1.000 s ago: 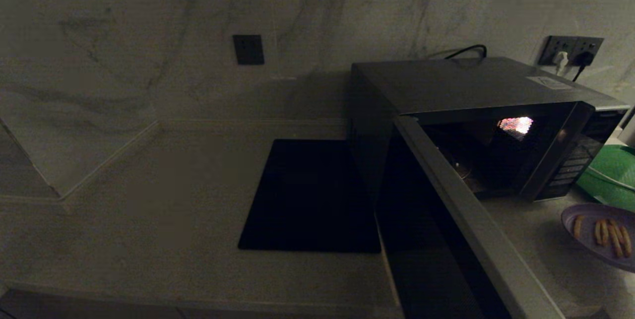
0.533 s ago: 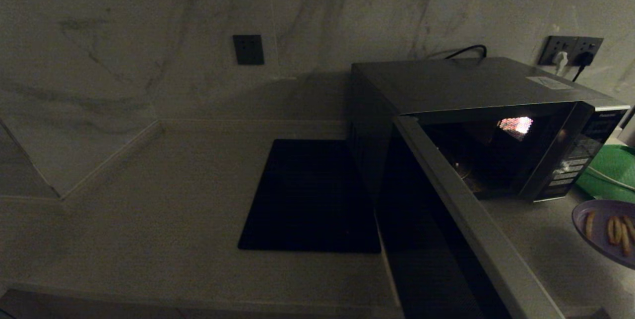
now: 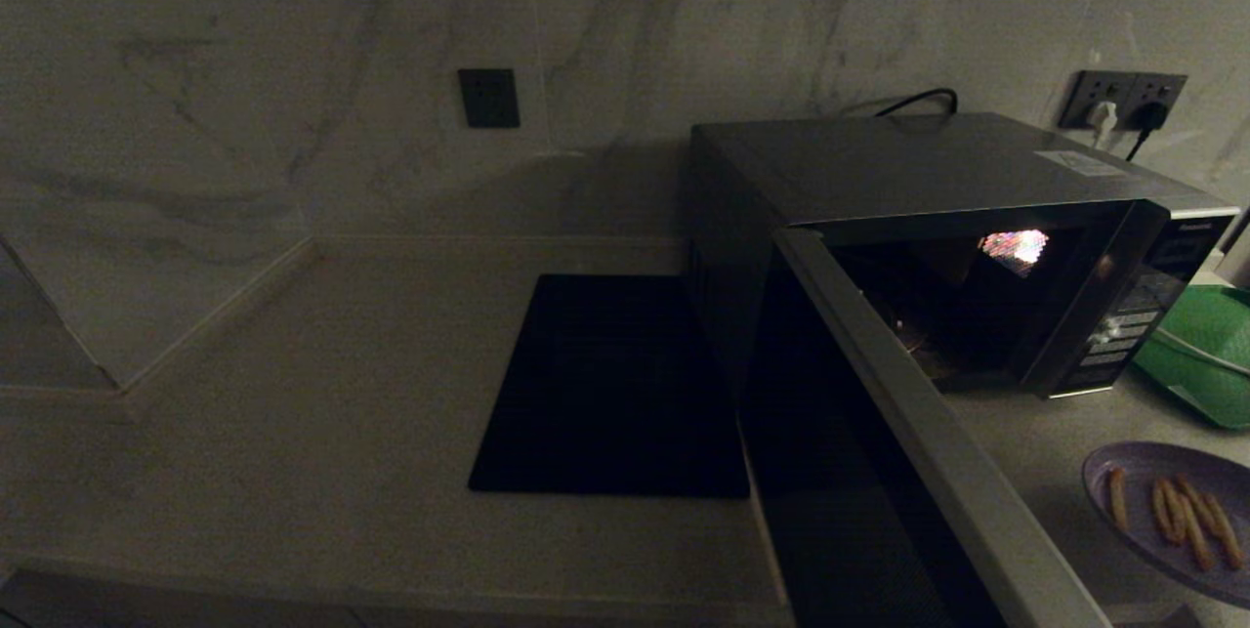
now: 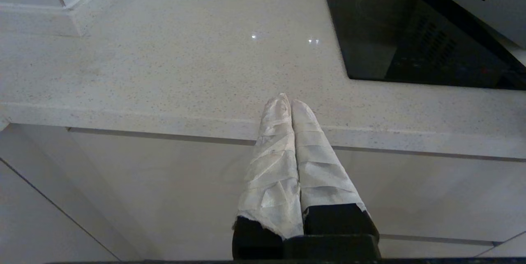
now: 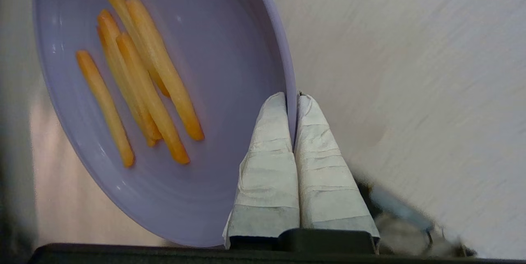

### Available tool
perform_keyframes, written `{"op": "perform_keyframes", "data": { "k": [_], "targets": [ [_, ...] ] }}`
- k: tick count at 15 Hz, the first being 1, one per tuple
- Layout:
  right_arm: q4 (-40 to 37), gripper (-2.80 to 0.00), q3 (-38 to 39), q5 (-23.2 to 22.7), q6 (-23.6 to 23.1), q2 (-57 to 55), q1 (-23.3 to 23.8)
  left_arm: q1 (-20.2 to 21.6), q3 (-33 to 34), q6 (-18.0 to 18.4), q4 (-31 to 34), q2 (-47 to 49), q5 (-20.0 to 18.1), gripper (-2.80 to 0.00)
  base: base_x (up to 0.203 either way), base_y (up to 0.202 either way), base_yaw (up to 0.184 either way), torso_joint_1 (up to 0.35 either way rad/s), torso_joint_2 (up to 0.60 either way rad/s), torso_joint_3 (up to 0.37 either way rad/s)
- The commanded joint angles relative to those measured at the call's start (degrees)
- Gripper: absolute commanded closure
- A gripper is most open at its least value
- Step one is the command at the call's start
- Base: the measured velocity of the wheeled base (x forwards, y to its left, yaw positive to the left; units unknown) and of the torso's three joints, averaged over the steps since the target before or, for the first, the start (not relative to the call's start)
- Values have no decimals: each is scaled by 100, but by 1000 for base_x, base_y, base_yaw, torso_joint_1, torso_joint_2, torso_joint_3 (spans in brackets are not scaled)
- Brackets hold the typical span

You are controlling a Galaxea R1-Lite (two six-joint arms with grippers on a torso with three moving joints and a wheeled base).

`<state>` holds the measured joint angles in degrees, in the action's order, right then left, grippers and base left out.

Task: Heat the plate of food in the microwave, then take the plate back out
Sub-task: Put the plate in the microwave oven

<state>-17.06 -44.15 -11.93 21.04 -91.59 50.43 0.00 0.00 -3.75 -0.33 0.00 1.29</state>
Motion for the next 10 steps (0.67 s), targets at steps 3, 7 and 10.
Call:
{"op": "perform_keyframes", "data": {
  "k": [3, 7, 10],
  "targets": [
    [-719, 0, 156, -1117, -746, 412, -55, 0, 0, -3, -2, -9, 3, 0, 0, 0, 0, 0, 0, 0],
    [-965, 0, -127, -1662, -693, 456, -782, 0, 0, -3, -2, -9, 3, 0, 0, 0, 0, 0, 0, 0],
    [-974, 0, -715, -1649, 328, 476, -1643, 0, 0, -3, -2, -9, 3, 0, 0, 0, 0, 0, 0, 0]
  ]
}}
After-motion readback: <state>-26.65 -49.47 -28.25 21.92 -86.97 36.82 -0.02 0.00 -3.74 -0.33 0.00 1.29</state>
